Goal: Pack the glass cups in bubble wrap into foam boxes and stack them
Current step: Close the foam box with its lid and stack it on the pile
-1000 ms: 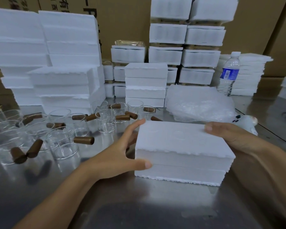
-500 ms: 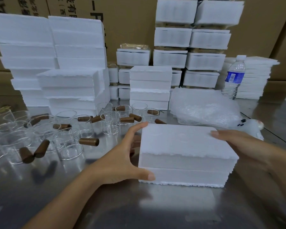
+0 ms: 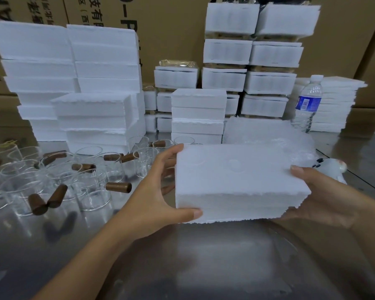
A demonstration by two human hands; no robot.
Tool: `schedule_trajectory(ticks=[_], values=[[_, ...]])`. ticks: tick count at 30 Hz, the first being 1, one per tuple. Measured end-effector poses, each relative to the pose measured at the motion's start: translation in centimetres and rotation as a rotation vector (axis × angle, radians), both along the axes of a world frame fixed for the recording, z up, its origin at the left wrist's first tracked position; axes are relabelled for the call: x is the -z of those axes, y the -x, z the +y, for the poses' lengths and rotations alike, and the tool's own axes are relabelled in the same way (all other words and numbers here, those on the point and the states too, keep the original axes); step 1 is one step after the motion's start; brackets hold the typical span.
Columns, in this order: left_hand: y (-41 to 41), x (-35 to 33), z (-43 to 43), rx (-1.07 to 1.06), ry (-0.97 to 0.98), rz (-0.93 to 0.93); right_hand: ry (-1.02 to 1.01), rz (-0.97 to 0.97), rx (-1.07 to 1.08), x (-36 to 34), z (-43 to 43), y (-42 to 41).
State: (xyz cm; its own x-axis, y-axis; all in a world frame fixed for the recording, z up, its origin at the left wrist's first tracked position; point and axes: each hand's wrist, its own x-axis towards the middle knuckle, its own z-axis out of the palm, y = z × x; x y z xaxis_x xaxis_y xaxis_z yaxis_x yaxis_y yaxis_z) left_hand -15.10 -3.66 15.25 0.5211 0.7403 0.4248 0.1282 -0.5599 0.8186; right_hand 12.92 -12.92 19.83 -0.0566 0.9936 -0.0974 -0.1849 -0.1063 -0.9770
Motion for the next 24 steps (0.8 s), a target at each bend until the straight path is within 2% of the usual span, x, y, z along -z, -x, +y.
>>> schedule_trajectory(ticks=[1,2,4,10,19,24], values=[[0.0,0.0,0.0,-0.007,-0.012,0.003,-0.003,-0.029,-0.059,0.1,-0.1,-0.3],[-0.1,0.0,-0.1,-0.013,-0.023,0.01,-0.026,-0.043,-0.02,0.2,0.1,0.2],[-0.1,0.0,-0.1,-0.02,-0.036,0.024,-0.01,0.065,0.018,0.3,0.7,0.2],[-0.1,0.4,0.4,-0.025,-0.041,0.018,0.066,0.059,0.045,1.1,1.4,0.2],[-0.6,0.9,0.4,-0.014,-0.033,0.025,0.052,0.065,0.13,1.2,1.4,0.1],[-1.1,1.5,0.7,0.064,0.098,0.075,0.033,0.143,0.203,0.6,0.9,-0.2]])
